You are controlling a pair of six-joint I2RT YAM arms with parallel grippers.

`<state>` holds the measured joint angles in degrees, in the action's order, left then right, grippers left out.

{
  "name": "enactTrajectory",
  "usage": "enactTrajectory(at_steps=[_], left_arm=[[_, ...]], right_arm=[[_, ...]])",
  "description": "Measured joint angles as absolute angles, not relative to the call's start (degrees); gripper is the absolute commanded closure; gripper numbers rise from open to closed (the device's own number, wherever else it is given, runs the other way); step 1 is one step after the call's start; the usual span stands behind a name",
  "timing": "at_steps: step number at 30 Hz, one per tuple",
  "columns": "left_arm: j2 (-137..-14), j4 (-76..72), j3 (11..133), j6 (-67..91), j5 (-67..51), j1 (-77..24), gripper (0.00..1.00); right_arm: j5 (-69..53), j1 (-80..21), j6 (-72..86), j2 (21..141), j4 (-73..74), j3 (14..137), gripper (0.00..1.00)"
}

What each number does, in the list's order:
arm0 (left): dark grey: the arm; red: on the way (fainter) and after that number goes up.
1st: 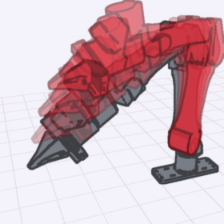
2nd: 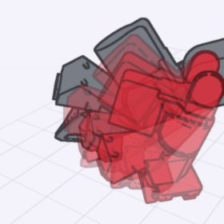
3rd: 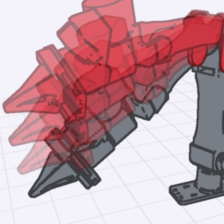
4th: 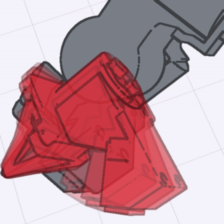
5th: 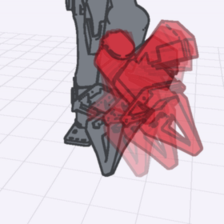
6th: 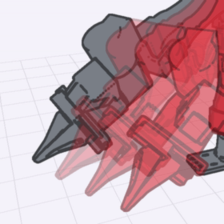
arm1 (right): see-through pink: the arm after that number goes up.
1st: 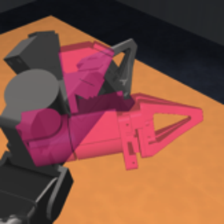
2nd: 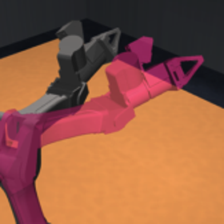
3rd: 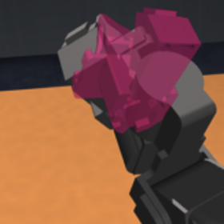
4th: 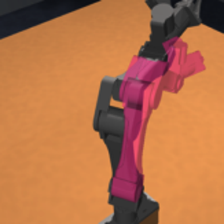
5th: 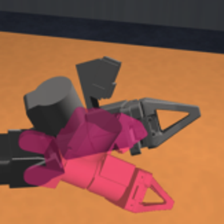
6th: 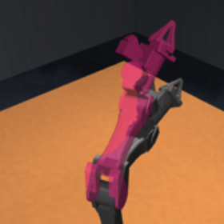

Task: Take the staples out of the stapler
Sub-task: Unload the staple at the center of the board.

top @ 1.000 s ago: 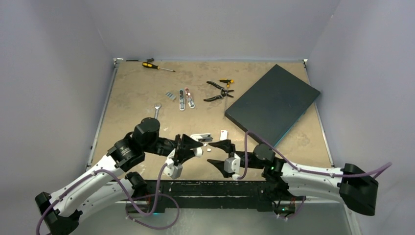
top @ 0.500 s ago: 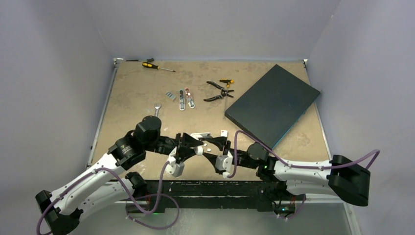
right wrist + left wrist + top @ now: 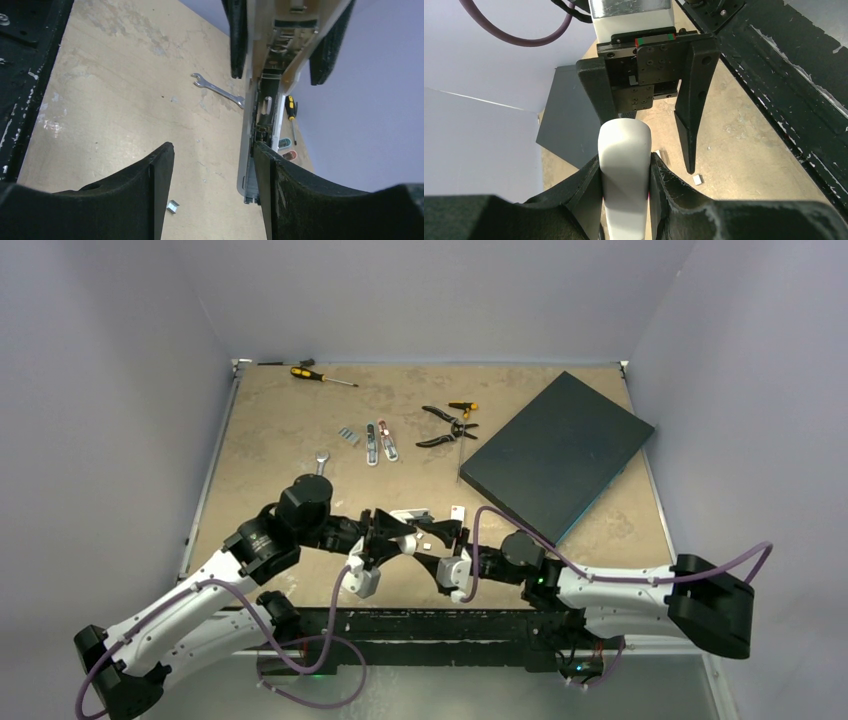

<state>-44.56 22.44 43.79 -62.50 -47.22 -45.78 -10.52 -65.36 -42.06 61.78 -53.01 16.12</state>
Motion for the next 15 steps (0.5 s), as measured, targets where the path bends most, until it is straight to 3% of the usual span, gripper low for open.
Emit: enactTrajectory(at_steps=[15], left_arm=[[-45.54,24.43,44.47,-62.08,-45.71,-45.78,1.0]], right_arm=[[-6.85,-65.78,-42.0,67.46,-53.45,18.76,0.37]])
